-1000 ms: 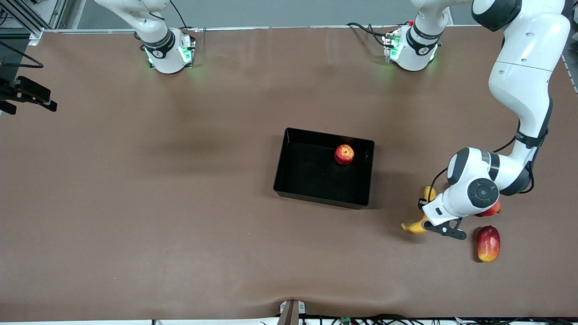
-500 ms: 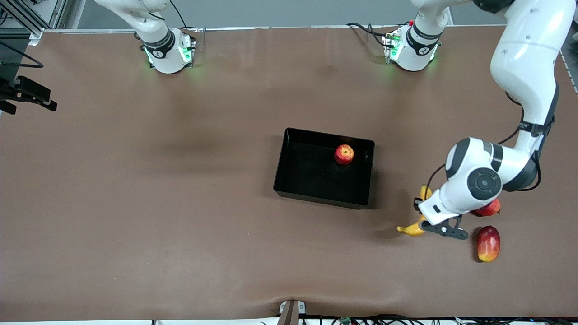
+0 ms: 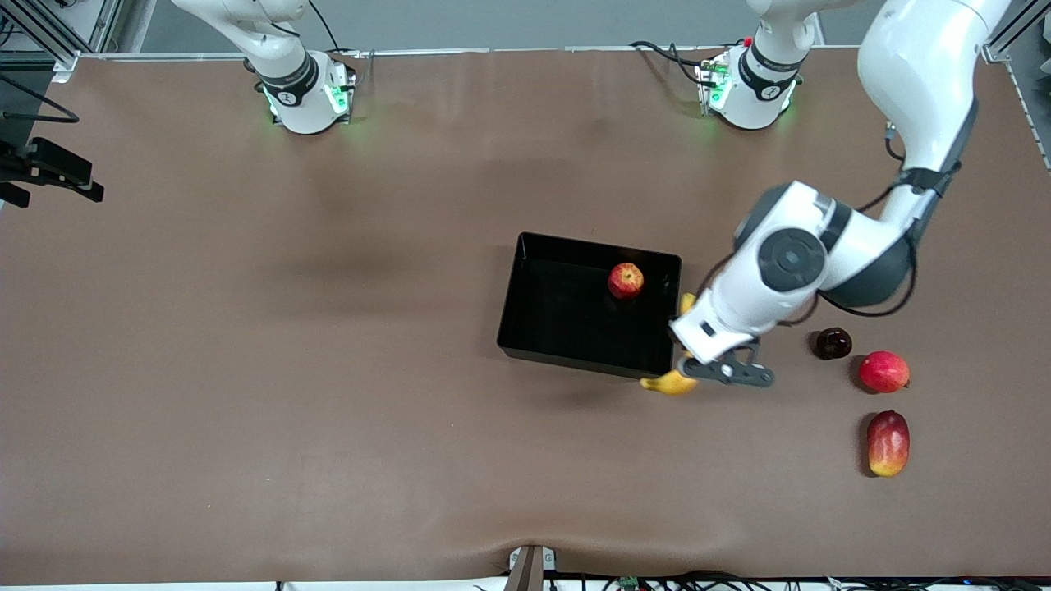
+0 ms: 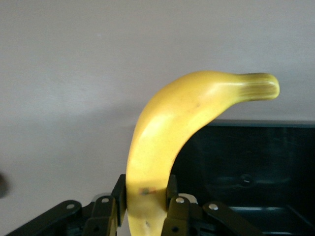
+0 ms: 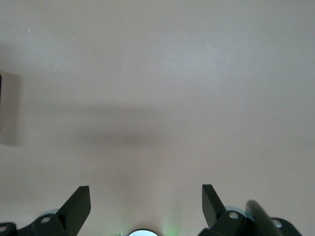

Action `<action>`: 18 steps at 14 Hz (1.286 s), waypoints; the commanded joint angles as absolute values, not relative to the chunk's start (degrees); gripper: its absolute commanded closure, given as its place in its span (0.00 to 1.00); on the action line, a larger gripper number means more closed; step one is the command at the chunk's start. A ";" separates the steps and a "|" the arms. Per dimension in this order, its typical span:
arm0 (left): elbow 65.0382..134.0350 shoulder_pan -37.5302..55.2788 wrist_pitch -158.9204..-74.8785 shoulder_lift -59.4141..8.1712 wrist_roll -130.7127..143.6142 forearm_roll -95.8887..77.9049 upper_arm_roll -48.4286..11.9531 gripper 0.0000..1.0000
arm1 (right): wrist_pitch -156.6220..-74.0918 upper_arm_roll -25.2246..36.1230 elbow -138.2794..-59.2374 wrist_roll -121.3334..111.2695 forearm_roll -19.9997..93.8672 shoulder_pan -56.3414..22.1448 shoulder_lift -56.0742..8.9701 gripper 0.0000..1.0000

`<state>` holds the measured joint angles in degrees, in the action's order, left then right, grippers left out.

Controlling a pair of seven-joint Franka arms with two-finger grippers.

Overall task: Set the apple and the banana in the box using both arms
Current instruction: 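Lift the banana and carry it over the box with the left gripper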

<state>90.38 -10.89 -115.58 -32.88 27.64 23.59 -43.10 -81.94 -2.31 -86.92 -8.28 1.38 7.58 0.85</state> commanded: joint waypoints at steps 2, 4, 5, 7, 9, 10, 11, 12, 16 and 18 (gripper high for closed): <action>90.71 -7.05 -114.79 -32.52 33.81 24.78 -45.62 1.00 | -81.21 -2.37 -86.40 -8.53 0.35 7.64 1.05 0.00; 90.35 -3.01 -114.79 -34.01 38.13 24.96 -45.35 1.00 | -81.12 -2.29 -86.48 -8.53 0.35 7.47 1.05 0.00; 90.35 -1.77 -114.87 -34.71 38.84 25.05 -45.26 1.00 | -81.04 -2.37 -86.48 -8.53 0.44 7.30 1.05 0.00; 90.26 0.08 -115.66 -36.20 39.02 24.96 -45.09 1.00 | -81.12 -2.55 -86.40 -8.44 0.79 6.42 1.14 0.00; 90.26 2.36 -117.76 -37.35 39.02 26.18 -44.04 1.00 | -81.56 -2.46 -86.40 -8.35 0.79 5.80 1.14 0.00; 90.26 3.59 -117.95 -37.96 38.94 27.06 -43.34 1.00 | -81.56 -2.46 -86.31 -8.35 0.79 5.80 1.14 0.00; 90.26 4.30 -118.04 -38.75 39.02 27.68 -42.63 1.00 | -81.48 -2.55 -86.31 -8.35 0.88 5.80 1.14 0.00; 90.26 4.65 -118.65 -39.37 38.94 28.38 -42.02 1.00 | -81.39 -2.55 -86.31 -8.35 0.97 5.71 1.14 0.00; 90.18 5.18 -121.37 -42.62 38.67 30.40 -41.48 1.00 | -81.39 -2.55 -86.31 -8.00 0.97 4.75 1.14 0.00; 88.95 5.97 -123.82 -44.64 39.11 30.67 -40.17 1.00 | -81.39 -2.46 -86.40 -8.09 0.97 4.83 1.14 0.00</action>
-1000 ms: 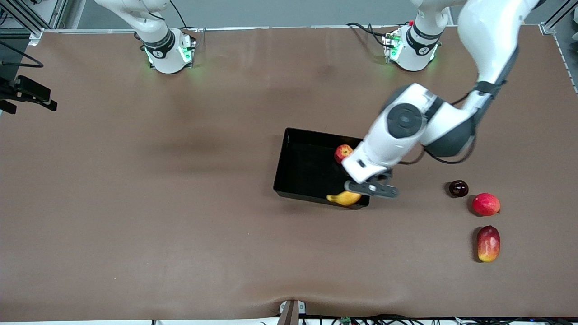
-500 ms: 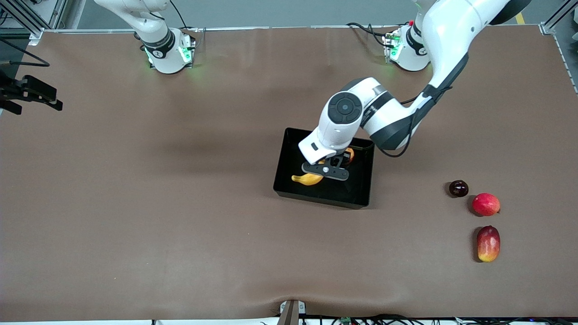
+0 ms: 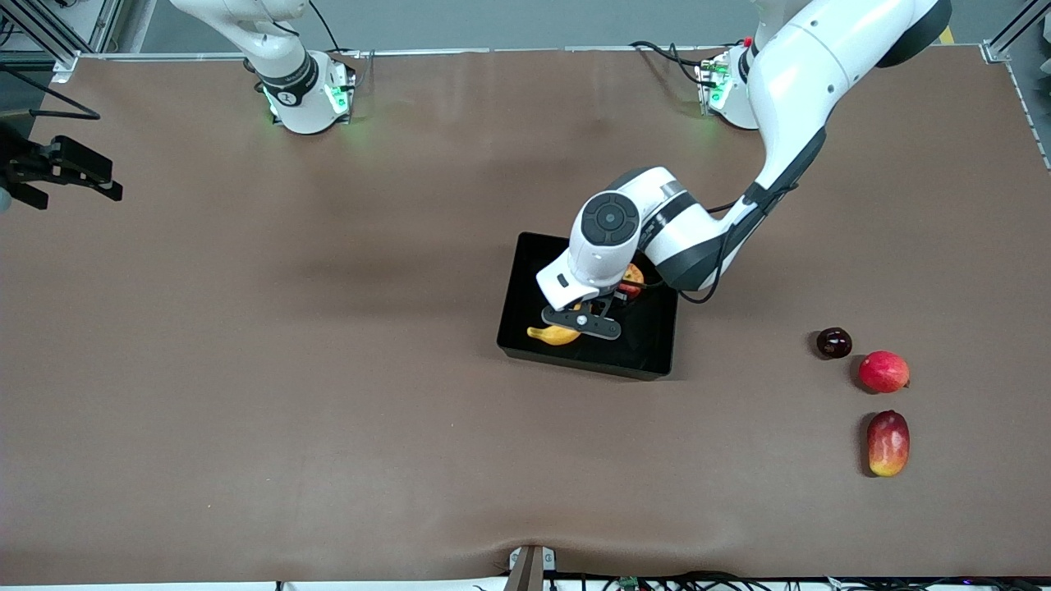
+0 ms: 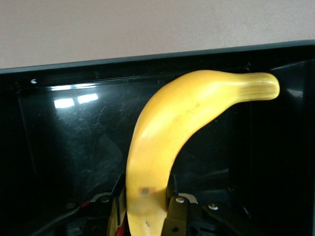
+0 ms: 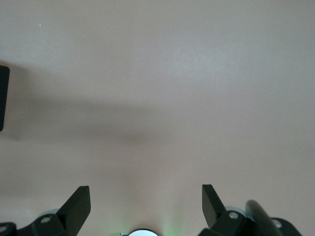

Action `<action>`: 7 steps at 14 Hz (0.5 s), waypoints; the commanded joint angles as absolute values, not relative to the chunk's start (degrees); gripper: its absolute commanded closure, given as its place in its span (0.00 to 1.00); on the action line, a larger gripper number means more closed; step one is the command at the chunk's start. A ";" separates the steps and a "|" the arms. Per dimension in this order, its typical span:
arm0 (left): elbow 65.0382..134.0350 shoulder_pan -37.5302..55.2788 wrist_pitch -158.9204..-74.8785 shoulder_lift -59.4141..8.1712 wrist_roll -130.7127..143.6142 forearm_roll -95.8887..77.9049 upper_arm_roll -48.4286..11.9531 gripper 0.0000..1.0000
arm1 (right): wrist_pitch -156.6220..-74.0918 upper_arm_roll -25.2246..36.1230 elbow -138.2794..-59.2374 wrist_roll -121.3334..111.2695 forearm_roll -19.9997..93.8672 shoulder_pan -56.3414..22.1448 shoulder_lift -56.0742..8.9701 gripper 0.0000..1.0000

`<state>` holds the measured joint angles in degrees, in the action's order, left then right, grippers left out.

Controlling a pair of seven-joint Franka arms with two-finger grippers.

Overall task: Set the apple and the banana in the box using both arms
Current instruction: 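Lower the banana into the box and open the left gripper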

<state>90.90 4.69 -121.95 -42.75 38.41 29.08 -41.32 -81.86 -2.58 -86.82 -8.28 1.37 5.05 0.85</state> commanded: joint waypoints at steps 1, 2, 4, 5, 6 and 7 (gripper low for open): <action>88.77 6.93 -124.01 -45.17 39.11 30.59 -39.21 1.00 | -81.47 -2.37 -86.40 -8.09 0.88 4.92 1.23 0.00; 88.68 8.07 -124.10 -45.61 39.29 30.50 -38.16 1.00 | -81.65 -2.37 -86.31 -8.09 0.79 4.92 1.14 0.00; 88.68 9.31 -124.10 -46.05 39.64 30.41 -36.48 1.00 | -81.39 -2.46 -86.40 -8.09 0.62 4.75 1.14 0.00; 88.51 9.49 -124.80 -47.36 39.73 30.58 -36.39 1.00 | -81.04 -2.46 -86.40 -8.00 0.62 4.75 1.14 0.00; 88.51 9.67 -126.11 -47.89 40.51 30.67 -36.39 1.00 | -81.04 -2.46 -86.40 -8.00 0.70 4.75 1.14 0.00; 88.51 9.75 -126.56 -48.25 41.21 30.67 -36.21 1.00 | -81.04 -2.55 -86.40 -8.00 0.70 4.66 1.14 0.00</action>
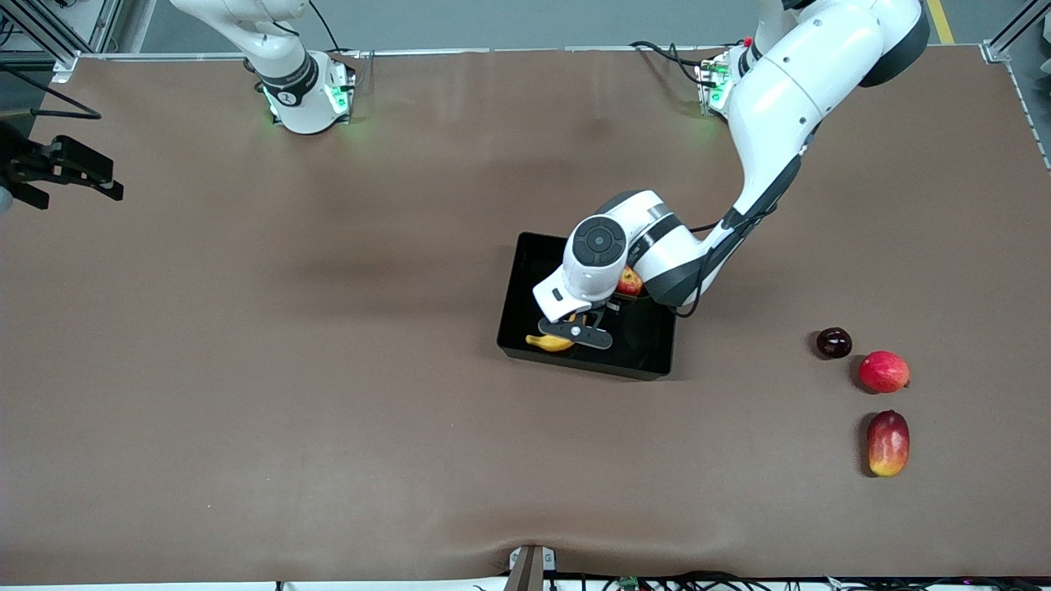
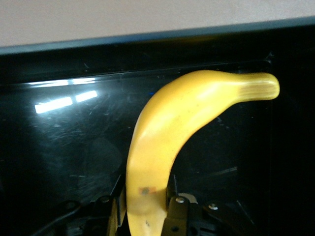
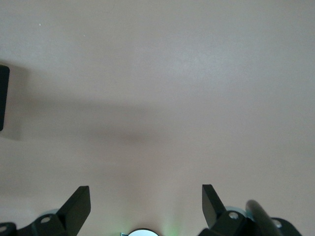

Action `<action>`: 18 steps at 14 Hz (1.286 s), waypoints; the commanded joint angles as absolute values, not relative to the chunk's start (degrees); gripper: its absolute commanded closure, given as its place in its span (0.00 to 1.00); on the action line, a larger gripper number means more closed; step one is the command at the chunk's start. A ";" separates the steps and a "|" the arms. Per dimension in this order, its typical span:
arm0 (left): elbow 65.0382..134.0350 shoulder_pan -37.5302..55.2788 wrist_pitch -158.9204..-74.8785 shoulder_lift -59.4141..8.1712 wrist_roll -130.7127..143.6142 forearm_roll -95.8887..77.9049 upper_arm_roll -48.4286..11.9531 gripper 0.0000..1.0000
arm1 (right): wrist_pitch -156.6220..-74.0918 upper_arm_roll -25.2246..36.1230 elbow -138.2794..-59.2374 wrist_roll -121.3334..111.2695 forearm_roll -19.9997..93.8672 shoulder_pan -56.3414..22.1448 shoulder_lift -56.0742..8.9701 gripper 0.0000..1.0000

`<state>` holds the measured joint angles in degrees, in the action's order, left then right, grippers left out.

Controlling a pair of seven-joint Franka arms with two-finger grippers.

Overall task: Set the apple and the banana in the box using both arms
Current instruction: 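Lower the banana into the box and open the left gripper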

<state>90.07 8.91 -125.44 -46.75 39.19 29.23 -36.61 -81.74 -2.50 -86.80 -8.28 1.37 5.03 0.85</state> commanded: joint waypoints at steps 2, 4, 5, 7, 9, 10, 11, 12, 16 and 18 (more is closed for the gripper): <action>88.51 10.45 -126.56 -48.87 41.92 30.67 -35.07 1.00 | -80.77 -2.55 -86.40 -8.09 0.62 3.61 1.32 0.00; 88.51 11.51 -126.65 -49.30 42.19 30.76 -33.67 0.99 | -80.33 -2.46 -86.22 -7.91 0.62 3.69 1.32 0.00; 88.51 11.95 -127.00 -49.48 42.19 30.67 -32.97 0.93 | -80.25 -2.37 -86.22 -7.91 0.62 3.78 1.32 0.00; 88.51 12.22 -127.62 -49.48 42.36 30.67 -32.70 0.58 | -80.77 -2.29 -86.22 -7.91 0.62 3.96 1.32 0.00; 88.07 12.22 -127.62 -48.70 42.28 30.85 -32.70 0.00 | -81.04 -2.20 -86.31 -8.00 0.00 3.87 1.06 0.00; 87.89 11.87 -127.62 -47.73 42.10 30.85 -32.70 0.00 | -81.04 -2.20 -86.31 -8.00 0.00 4.30 0.97 0.00; 86.59 11.26 -127.62 -47.38 42.45 31.11 -32.70 0.00 | -81.04 -1.94 -86.40 -8.09 0.00 4.48 0.97 0.00; 85.62 11.25 -127.01 -46.15 42.54 30.94 -32.78 0.00 | -81.04 -1.85 -86.40 -8.09 0.00 4.74 0.97 0.00; 85.25 8.54 -123.59 -37.64 41.75 31.02 -32.70 0.00 | -80.86 -1.93 -86.40 -8.00 0.17 4.75 0.97 0.00; 85.52 7.91 -121.04 -34.12 42.27 31.11 -32.61 0.00 | -80.95 -2.02 -86.31 -8.00 0.18 4.22 0.97 0.00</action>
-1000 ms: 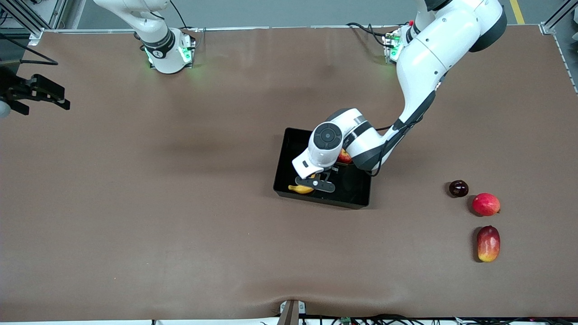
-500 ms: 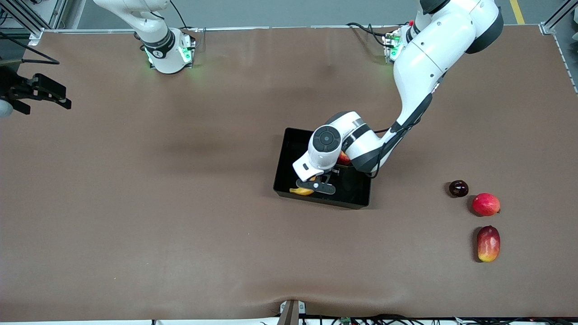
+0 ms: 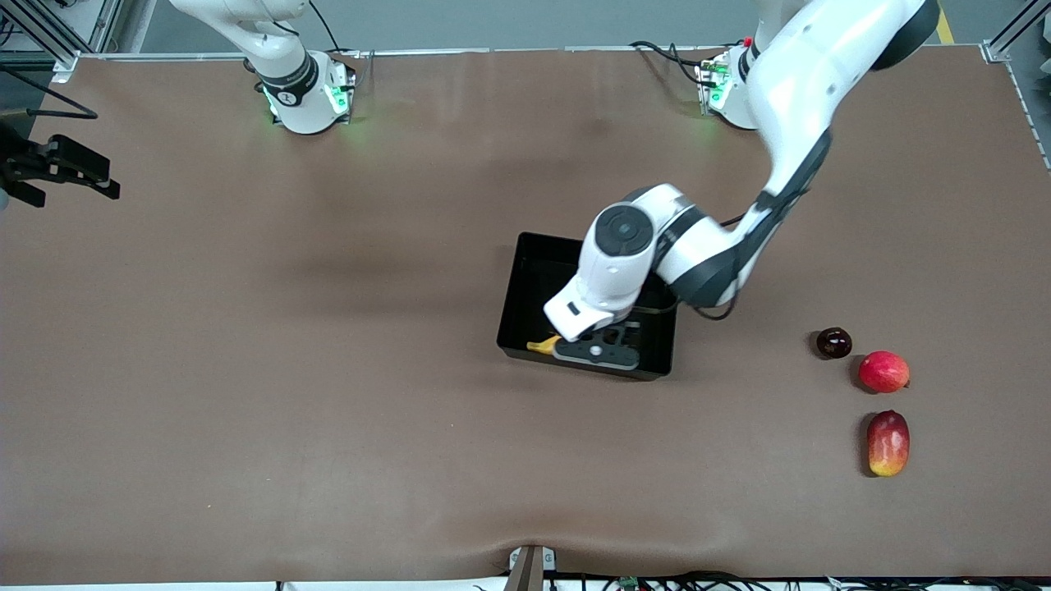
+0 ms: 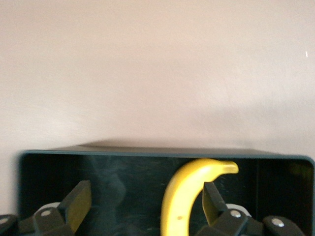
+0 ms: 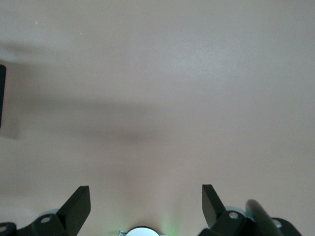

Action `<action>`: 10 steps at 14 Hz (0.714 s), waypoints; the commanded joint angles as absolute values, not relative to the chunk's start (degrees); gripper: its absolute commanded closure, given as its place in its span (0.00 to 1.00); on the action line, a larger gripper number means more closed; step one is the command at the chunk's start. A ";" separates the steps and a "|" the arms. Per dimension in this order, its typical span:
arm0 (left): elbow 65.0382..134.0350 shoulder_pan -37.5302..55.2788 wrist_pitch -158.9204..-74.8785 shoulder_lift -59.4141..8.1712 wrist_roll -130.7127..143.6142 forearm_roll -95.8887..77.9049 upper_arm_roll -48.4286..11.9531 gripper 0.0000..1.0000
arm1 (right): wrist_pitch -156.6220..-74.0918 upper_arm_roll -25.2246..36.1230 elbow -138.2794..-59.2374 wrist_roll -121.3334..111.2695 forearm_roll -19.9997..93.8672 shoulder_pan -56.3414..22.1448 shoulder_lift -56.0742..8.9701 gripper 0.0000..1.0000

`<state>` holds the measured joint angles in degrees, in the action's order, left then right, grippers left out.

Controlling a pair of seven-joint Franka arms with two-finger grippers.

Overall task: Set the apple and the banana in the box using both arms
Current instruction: 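Lower the banana into the box and open the left gripper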

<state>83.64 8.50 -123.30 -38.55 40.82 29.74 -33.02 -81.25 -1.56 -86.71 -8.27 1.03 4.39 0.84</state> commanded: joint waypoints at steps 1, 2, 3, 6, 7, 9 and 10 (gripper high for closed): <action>85.52 7.56 -119.72 -32.01 42.28 30.94 -32.52 0.00 | -81.03 -2.02 -86.31 -8.09 0.18 4.22 0.97 0.00; 85.52 5.38 -118.84 -30.43 41.93 30.42 -32.52 0.00 | -80.95 -2.02 -86.31 -8.09 0.18 4.22 0.97 0.00; 85.69 2.93 -118.57 -29.11 41.75 30.15 -33.04 0.00 | -80.86 -2.02 -86.31 -8.00 0.18 4.22 0.97 0.00; 85.61 0.54 -113.84 -25.24 41.66 29.44 -33.13 0.00 | -80.77 -2.02 -86.31 -8.00 0.18 4.31 0.97 0.00; 85.61 -1.21 -111.90 -24.44 41.49 29.44 -33.13 0.00 | -80.86 -2.02 -86.40 -8.00 0.26 4.48 0.97 0.00; 85.69 -3.42 -110.66 -22.77 40.09 29.36 -33.13 0.00 | -81.04 -2.02 -86.31 -8.00 0.26 4.31 0.97 0.00; 85.61 -4.21 -110.39 -21.98 38.42 29.36 -33.22 0.00 | -80.95 -2.11 -86.31 -8.00 0.26 4.13 0.97 0.00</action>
<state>83.94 -2.42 -111.53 -24.89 40.09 29.72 -32.76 -81.26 -1.76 -86.71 -8.27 1.03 4.27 0.84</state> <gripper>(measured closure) 0.000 0.000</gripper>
